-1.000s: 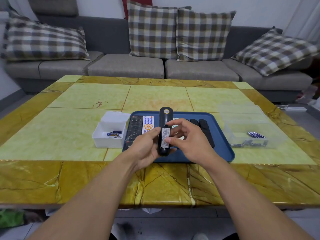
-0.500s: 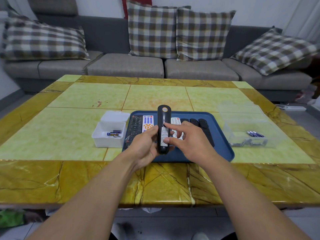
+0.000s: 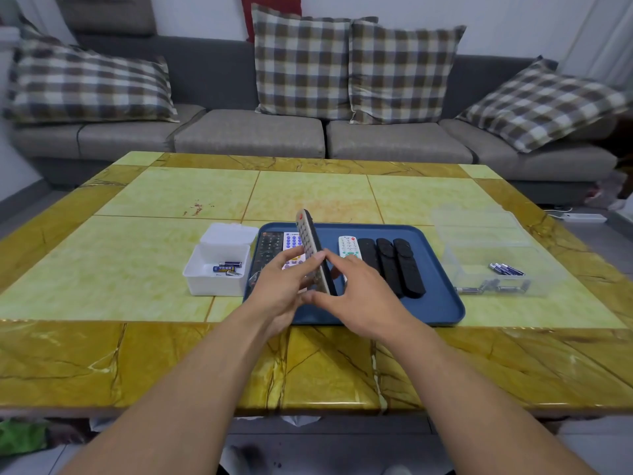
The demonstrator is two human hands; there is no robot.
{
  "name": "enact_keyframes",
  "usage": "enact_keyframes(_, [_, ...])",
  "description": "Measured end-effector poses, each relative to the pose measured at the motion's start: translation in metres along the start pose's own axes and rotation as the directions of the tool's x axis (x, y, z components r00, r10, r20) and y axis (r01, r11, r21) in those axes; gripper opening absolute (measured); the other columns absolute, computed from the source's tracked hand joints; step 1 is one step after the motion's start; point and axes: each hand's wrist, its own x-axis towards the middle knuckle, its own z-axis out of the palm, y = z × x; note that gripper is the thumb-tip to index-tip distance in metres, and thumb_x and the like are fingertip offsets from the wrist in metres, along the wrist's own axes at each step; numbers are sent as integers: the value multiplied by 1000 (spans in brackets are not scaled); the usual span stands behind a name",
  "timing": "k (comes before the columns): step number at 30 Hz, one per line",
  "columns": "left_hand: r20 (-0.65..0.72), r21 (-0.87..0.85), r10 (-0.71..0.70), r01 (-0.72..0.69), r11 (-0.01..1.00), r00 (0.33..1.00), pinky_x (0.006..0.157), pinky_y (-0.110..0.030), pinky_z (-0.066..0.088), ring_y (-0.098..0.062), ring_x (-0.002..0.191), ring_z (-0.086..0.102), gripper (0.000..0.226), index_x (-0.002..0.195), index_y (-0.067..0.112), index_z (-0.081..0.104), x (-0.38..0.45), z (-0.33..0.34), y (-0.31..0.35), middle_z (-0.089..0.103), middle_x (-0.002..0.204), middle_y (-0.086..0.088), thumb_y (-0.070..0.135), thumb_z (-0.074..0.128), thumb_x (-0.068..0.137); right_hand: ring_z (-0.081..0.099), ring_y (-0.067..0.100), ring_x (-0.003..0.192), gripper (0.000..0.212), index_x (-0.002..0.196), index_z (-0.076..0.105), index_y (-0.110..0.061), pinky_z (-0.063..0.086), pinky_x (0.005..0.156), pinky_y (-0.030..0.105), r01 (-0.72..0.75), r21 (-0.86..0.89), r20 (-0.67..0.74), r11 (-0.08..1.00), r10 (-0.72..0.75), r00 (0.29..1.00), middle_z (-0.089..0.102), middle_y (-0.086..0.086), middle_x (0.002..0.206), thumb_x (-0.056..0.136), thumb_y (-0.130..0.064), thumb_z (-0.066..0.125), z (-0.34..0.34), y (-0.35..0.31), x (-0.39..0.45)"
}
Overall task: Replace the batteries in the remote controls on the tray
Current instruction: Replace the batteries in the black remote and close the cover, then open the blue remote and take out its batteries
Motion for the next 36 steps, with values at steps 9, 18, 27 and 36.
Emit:
enact_keyframes(9, [-205,553,437,-265,790,876,85,-20,53,-13,106,67,30,125,16,66,3,-11,-1,71,119,-3,6,53,101,65,14,94,40,135,56,-27,51,72,25,-317,344,-3,884,339,941,70,-5,108,95,-28,60,12,-8,15])
enact_keyframes(18, [123,992,315,-126,-10,941,124,-48,10,-30,155,9,47,151,23,42,20,-33,-18,29,164,-1,18,38,104,61,28,110,35,127,60,-14,55,87,35,-451,177,8,875,457,889,65,9,124,94,-24,58,33,-10,33])
enact_keyframes(27, [115,991,314,-129,27,942,124,-45,9,-28,155,12,46,150,21,44,19,-33,-15,32,163,-1,18,39,104,60,31,106,31,124,53,-13,49,79,36,-389,2,-8,921,389,921,64,12,120,100,-32,51,51,-7,43])
enact_keyframes(36, [155,984,371,-177,26,916,125,-45,5,-25,155,7,46,149,22,45,17,-32,-14,31,164,0,22,43,103,63,29,100,24,114,65,-18,45,70,33,-339,-176,-60,924,334,941,68,8,112,103,-26,45,36,1,44])
